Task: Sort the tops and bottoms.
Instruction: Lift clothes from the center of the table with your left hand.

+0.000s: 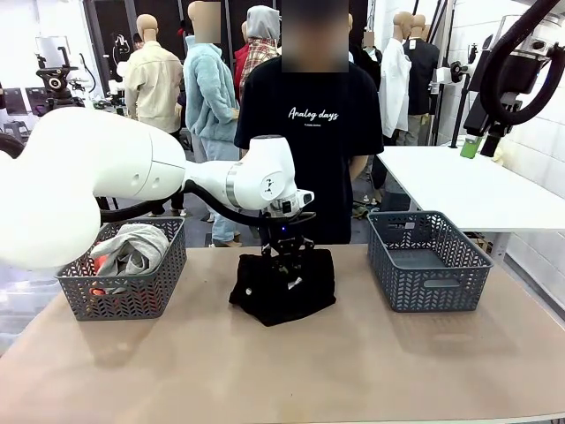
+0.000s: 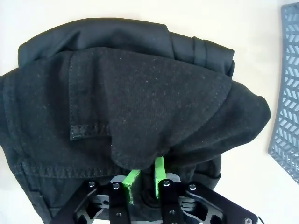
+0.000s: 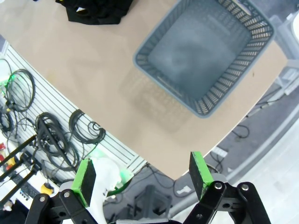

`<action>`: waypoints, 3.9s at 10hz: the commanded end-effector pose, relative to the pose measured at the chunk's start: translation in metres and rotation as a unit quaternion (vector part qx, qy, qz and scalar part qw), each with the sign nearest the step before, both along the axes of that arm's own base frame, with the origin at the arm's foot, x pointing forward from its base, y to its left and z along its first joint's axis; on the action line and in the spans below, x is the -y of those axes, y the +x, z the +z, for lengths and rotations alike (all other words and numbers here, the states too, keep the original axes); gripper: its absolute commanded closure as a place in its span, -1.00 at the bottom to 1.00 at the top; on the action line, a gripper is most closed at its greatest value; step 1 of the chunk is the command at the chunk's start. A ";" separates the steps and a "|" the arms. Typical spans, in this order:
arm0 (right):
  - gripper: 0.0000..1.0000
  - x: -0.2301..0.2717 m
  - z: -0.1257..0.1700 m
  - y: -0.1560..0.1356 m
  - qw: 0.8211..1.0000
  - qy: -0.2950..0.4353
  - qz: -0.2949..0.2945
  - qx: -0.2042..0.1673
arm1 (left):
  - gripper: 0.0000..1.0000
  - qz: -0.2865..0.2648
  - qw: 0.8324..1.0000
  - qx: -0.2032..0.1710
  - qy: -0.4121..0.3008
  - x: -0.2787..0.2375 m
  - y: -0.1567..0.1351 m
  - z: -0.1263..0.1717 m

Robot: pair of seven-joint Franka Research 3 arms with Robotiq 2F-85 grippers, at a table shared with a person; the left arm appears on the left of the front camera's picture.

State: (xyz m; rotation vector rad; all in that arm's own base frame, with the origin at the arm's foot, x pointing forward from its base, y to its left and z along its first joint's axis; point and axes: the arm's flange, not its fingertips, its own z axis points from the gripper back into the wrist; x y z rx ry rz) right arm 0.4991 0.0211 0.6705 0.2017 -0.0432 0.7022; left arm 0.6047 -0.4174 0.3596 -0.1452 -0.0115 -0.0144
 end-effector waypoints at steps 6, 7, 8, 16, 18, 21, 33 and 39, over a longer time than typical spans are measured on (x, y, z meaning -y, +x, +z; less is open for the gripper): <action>-1.00 0.000 0.000 -0.003 1.000 -0.003 -0.001 -0.004 | 1.00 -0.040 0.993 0.080 0.082 -0.004 0.000 0.188; -1.00 0.000 0.000 -0.003 1.000 -0.003 -0.001 -0.004 | 1.00 -0.041 0.992 0.084 0.085 -0.004 0.001 0.195; -1.00 0.000 0.000 -0.003 1.000 -0.003 -0.001 -0.004 | 1.00 -0.045 0.993 0.082 0.075 -0.003 0.001 0.199; -1.00 0.000 0.000 -0.003 1.000 -0.003 -0.001 -0.004 | 1.00 -0.020 0.985 0.133 0.110 -0.016 -0.010 0.261; -1.00 0.000 0.000 -0.003 1.000 -0.003 -0.001 -0.004 | 1.00 -0.043 0.972 0.199 0.119 -0.007 -0.024 0.316; -1.00 0.000 0.000 -0.003 1.000 -0.003 -0.001 -0.004 | 1.00 -0.047 0.960 0.252 0.114 -0.008 -0.033 0.359; -1.00 0.000 0.000 -0.003 1.000 -0.003 -0.001 -0.004 | 1.00 -0.044 0.963 0.244 0.104 -0.019 -0.053 0.351; -1.00 0.000 0.000 -0.003 1.000 -0.003 -0.001 -0.004 | 1.00 -0.044 0.963 0.244 0.104 -0.019 -0.053 0.351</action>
